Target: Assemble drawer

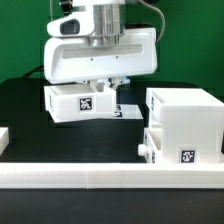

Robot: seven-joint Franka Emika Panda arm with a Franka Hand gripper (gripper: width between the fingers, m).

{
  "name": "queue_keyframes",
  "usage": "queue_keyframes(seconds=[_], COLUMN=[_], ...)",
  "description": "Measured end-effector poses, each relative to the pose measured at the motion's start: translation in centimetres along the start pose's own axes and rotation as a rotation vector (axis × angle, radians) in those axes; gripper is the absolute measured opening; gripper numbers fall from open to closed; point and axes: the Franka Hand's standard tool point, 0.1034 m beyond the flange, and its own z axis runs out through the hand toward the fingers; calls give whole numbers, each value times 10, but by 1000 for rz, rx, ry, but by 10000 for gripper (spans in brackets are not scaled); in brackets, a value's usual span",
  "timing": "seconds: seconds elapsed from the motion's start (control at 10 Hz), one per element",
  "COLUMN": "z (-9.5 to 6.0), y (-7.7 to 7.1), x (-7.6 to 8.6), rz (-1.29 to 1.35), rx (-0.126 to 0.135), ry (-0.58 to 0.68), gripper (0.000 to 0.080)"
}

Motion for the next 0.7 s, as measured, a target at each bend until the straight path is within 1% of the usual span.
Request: queue_keyframes(seconds=[0.2,0.4,0.5,0.6,0.7], z=[5,6,7,11,12], y=[-2,-2,-2,-3,-1], x=[-6,-6,-7,-6,-3], rz=[-15,-54,-144,-329,-438], rx=[0,1,-2,-14,-12], ry=[-3,-4,-8,-23,-24], gripper=[42,42,42,42,42])
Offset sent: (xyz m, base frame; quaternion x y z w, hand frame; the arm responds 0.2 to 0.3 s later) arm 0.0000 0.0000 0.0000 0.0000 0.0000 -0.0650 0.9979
